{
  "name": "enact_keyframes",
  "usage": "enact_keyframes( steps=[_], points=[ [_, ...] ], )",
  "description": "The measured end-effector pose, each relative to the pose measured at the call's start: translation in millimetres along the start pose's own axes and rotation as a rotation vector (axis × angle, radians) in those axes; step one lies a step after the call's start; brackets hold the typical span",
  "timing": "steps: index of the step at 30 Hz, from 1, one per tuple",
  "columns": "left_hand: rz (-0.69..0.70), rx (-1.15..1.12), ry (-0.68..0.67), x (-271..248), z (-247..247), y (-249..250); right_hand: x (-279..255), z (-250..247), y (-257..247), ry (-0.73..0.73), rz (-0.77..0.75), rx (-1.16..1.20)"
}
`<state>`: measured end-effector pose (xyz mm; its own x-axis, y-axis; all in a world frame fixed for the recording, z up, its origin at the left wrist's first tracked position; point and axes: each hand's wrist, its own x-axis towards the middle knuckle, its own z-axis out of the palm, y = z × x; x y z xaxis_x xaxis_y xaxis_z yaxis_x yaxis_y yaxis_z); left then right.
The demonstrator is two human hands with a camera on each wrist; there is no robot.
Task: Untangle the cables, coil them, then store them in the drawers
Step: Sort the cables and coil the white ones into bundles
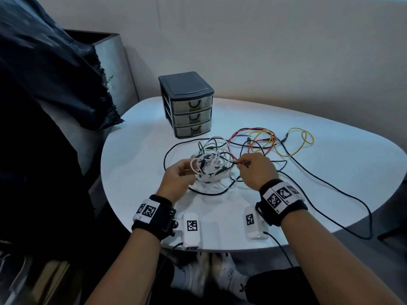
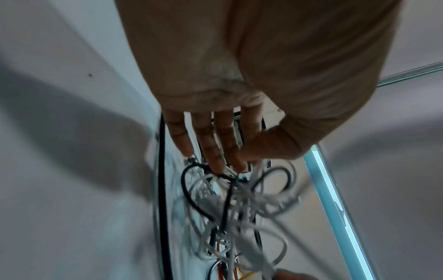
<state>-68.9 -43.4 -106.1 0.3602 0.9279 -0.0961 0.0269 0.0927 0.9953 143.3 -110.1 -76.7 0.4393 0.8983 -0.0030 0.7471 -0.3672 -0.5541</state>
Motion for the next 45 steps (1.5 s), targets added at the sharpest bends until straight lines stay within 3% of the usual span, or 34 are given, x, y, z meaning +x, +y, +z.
enact_keyframes(
  steps=[4,9,16,19,20,22,25,27,32,40,45],
  points=[
    [-0.111,-0.05,0.052,4.4,6.1,-2.4,0.0,1.6,7.4,0.0,0.009,0.034],
    [-0.039,0.156,0.004,6.3,14.6,-3.0,-0.7,7.6,9.1,-0.005,-0.002,0.025],
    [-0.118,0.161,0.014,5.8,18.8,0.4,-5.4,10.8,2.0,0.031,0.008,0.006],
    [-0.194,-0.012,0.052,5.0,24.5,4.7,-20.1,9.0,-10.3,0.255,-0.164,0.073],
    [-0.214,-0.067,0.06,4.8,26.3,6.4,-26.6,7.9,-16.8,0.259,-0.247,0.139],
    [-0.236,-0.126,0.07,4.9,29.5,8.6,-41.8,9.2,-28.7,0.119,-0.399,0.145],
    [-0.246,-0.148,0.059,3.4,32.0,11.5,-46.7,21.5,-30.6,-0.047,-0.493,-0.181],
    [-0.239,-0.149,0.055,1.2,32.6,13.0,-42.4,22.6,-31.9,-0.104,-0.436,-0.349],
    [-0.193,-0.098,0.089,-0.1,34.9,14.9,-35.2,19.2,-34.9,-0.023,-0.37,-0.449],
    [-0.188,0.074,0.113,-1.2,24.9,12.1,-28.4,7.8,-24.0,-0.131,-0.233,-0.401],
    [-0.192,0.105,0.165,-0.7,10.7,8.1,-23.6,1.8,-13.0,-0.017,-0.112,-0.335]
  ],
)
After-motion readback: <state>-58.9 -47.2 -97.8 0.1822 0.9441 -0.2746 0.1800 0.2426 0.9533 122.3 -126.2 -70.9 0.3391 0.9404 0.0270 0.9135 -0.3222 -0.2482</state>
